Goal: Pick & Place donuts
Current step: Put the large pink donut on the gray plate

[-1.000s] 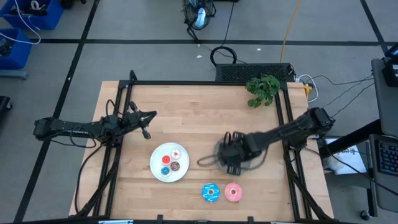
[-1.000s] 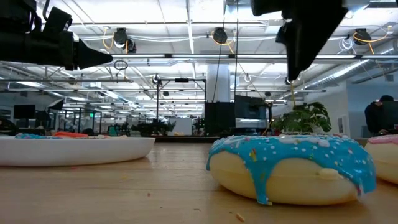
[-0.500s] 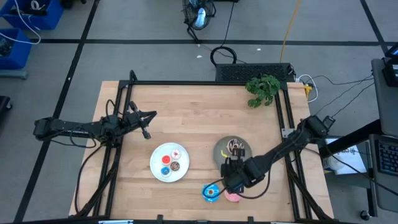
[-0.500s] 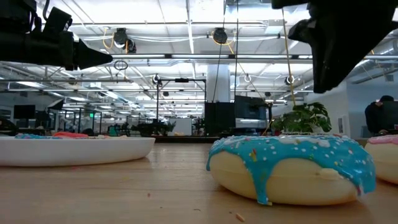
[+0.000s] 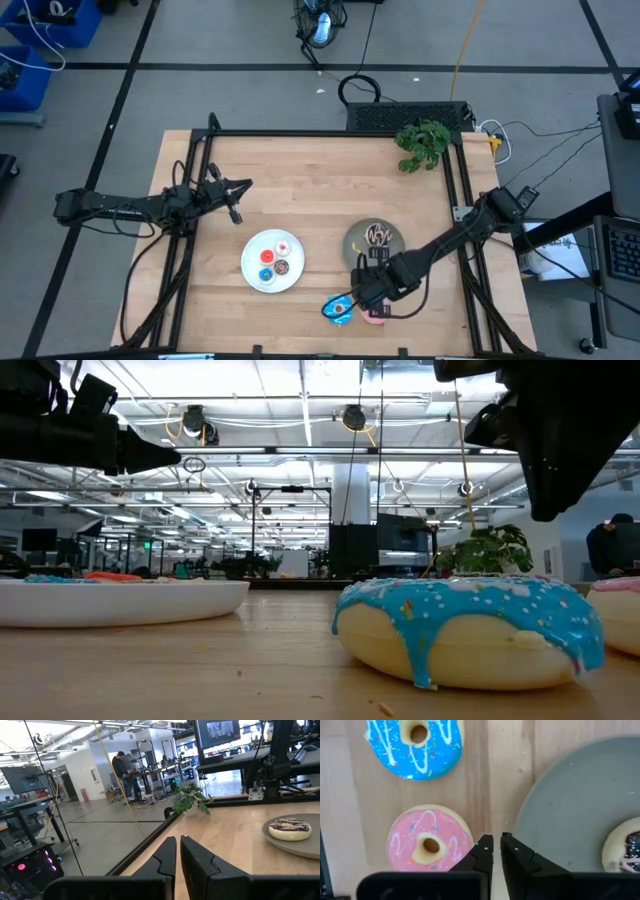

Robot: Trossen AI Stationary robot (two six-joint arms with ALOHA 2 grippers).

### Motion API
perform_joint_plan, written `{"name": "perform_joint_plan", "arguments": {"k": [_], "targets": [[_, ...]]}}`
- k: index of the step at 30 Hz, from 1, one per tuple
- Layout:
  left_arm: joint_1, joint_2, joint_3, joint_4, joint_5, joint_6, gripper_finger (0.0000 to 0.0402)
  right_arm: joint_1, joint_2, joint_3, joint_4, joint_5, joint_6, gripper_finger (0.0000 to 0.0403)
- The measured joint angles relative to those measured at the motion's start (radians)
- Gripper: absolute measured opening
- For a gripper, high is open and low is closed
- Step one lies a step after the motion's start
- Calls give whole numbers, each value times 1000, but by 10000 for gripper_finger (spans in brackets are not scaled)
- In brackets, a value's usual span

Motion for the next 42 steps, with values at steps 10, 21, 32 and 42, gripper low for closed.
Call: {"name": "perform_joint_plan", "arguments": {"k": [10,21,32,42], "targets": [[0,0,0,-2,0,0,33,-2,0,0,23,-26,-25,28],[0,0,0,-2,0,0,33,19,-1,-23,107,-57,-17,103],[0,0,0,-3,0,1,33,48,-1,-105,192,-51,-38,218],[0,0,0,-3,0,1,33,67,-1,-164,306,-53,-62,250]]}}
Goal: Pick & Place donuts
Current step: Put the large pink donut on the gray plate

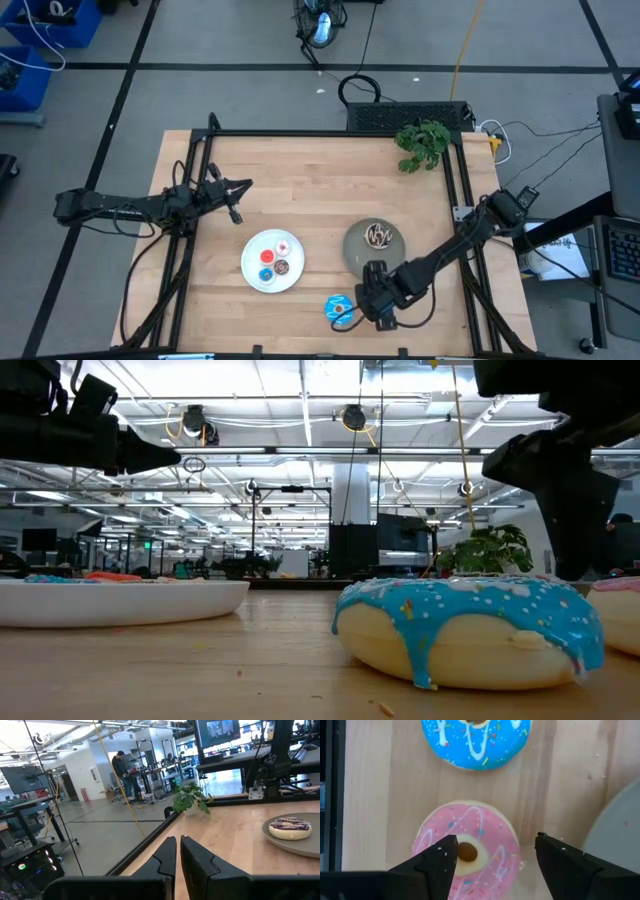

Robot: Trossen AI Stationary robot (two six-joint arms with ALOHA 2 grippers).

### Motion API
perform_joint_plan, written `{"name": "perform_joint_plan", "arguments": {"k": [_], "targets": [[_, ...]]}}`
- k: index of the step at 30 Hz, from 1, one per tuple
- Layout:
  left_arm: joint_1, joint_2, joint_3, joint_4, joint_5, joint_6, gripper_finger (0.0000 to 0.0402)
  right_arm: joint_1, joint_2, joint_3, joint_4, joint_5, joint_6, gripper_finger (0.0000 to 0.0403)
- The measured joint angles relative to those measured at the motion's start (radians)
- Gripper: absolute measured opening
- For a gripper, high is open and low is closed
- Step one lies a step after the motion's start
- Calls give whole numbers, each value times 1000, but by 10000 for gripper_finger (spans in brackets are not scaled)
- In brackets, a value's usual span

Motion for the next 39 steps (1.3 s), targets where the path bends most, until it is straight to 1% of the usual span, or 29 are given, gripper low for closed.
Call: {"name": "perform_joint_plan", "arguments": {"k": [6,15,21,24,26,28,33,36,37,39], "targets": [[0,0,0,-8,0,0,33,7,0,-44,8,2,40,243],[0,0,0,-7,0,-5,33,7,2,-110,45,2,89,243],[0,0,0,-7,0,-5,33,7,2,-137,64,4,90,241],[0,0,0,-9,0,-5,33,7,2,-141,66,5,90,230],[0,0,0,-12,0,-5,33,7,2,-142,70,5,91,211],[0,0,0,-13,0,-5,33,6,3,-143,83,2,114,183],[0,0,0,-22,0,-6,33,-22,3,-144,92,-73,179,84],[0,0,0,-21,0,-9,33,-28,3,-142,90,-78,173,29],[0,0,0,-21,0,-9,33,-28,1,-135,81,-79,173,18],[0,0,0,-21,0,-9,33,-28,1,-107,52,-86,172,12]]}}
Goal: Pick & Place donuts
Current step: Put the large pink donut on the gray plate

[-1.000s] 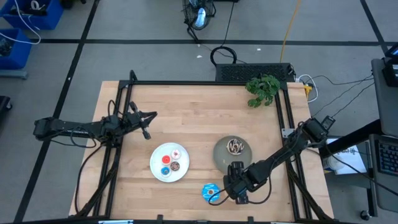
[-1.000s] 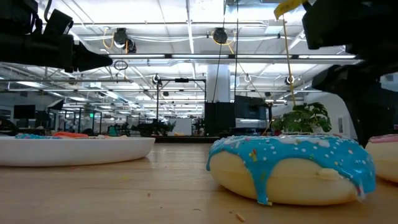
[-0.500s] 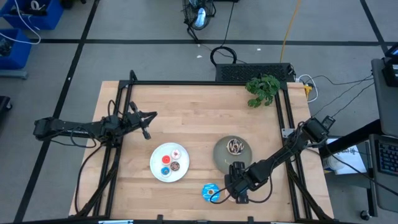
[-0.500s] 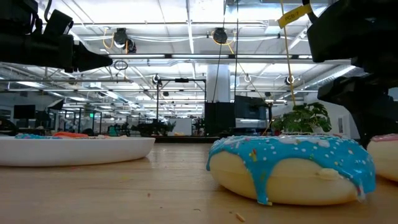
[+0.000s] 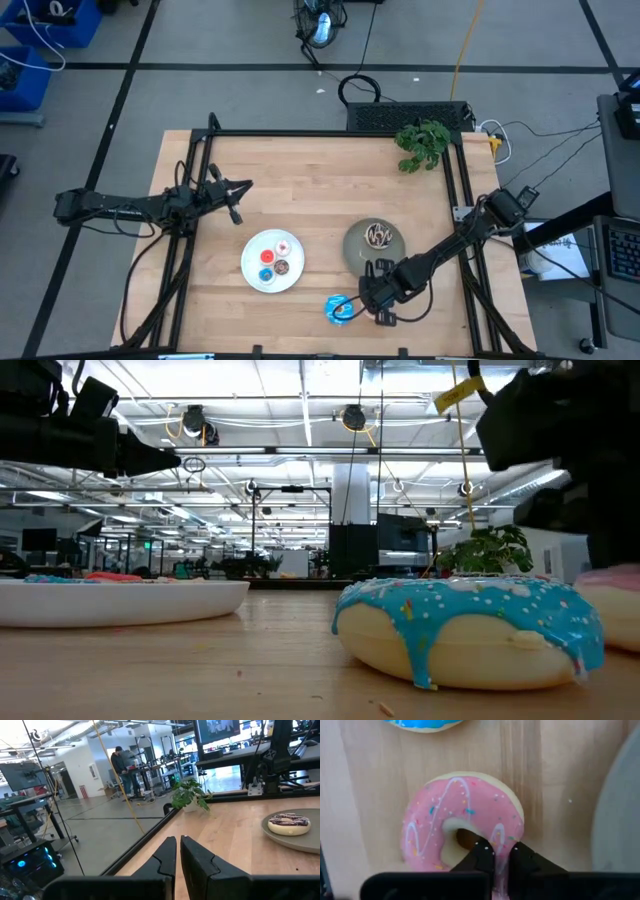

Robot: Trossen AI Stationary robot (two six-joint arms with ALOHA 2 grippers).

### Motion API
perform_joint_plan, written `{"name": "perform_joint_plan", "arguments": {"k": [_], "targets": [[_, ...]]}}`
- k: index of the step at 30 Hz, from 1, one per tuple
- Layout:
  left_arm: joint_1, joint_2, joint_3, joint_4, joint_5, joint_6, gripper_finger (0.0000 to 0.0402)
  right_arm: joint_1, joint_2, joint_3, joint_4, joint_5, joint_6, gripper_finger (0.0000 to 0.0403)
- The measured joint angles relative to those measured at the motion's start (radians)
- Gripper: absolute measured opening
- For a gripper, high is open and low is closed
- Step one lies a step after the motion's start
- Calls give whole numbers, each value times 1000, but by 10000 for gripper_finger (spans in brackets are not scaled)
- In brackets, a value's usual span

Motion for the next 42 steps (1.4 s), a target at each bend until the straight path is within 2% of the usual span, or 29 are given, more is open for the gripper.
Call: {"name": "perform_joint_plan", "arguments": {"k": [5,12,17,22,32,39,42], "targets": [[0,0,0,0,0,0,33,0,-1,161,-191,-16,-2,33],[0,0,0,0,0,0,33,-13,-2,397,-470,44,-22,16],[0,0,0,0,0,1,33,-42,-2,489,-666,40,-29,20],[0,0,0,0,0,6,33,-71,-2,492,-804,40,-58,26],[0,0,0,0,0,5,33,-129,-2,471,-785,69,-198,20],[0,0,0,-1,1,4,33,-196,-4,340,-736,84,-302,18],[0,0,0,-5,0,7,33,-241,-3,261,-713,20,-334,18]]}}
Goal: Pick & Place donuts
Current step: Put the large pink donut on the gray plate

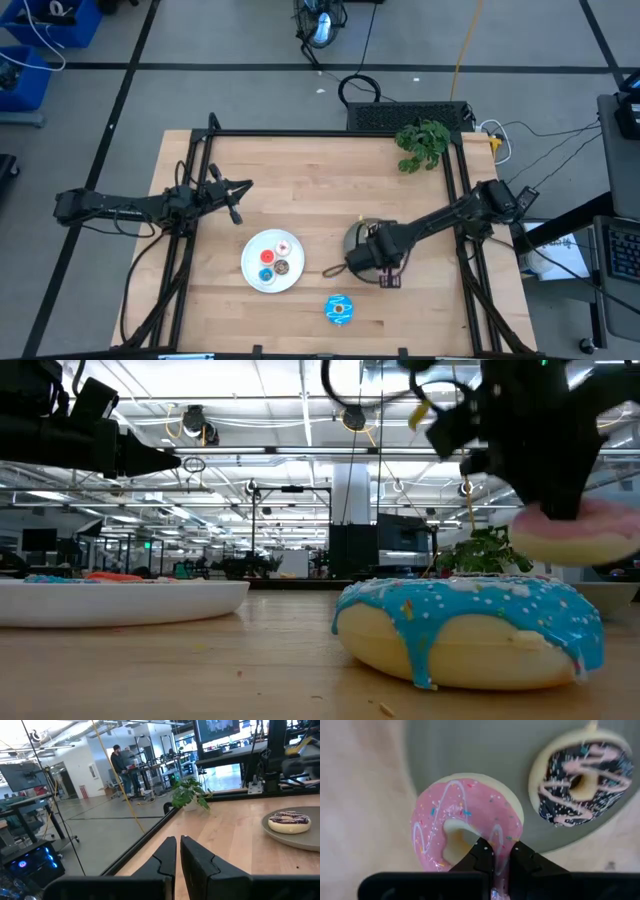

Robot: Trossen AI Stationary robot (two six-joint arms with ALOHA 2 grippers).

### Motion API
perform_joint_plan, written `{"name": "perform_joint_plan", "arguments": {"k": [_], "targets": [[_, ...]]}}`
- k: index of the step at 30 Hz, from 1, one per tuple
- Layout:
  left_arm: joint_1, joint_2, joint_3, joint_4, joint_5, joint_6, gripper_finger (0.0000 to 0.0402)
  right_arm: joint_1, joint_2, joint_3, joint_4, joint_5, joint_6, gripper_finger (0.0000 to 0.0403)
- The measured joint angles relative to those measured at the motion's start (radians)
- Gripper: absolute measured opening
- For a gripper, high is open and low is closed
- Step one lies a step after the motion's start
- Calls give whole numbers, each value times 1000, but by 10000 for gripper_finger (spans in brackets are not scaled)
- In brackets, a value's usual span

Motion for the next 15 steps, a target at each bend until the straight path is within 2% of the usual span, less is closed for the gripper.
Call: {"name": "perform_joint_plan", "arguments": {"k": [9,15], "targets": [[0,0,0,-2,0,-1,33,-69,-65,-139,160,-30,-62,18],[0,0,0,-2,0,-1,33,-74,-97,-193,169,-36,-39,18]]}}
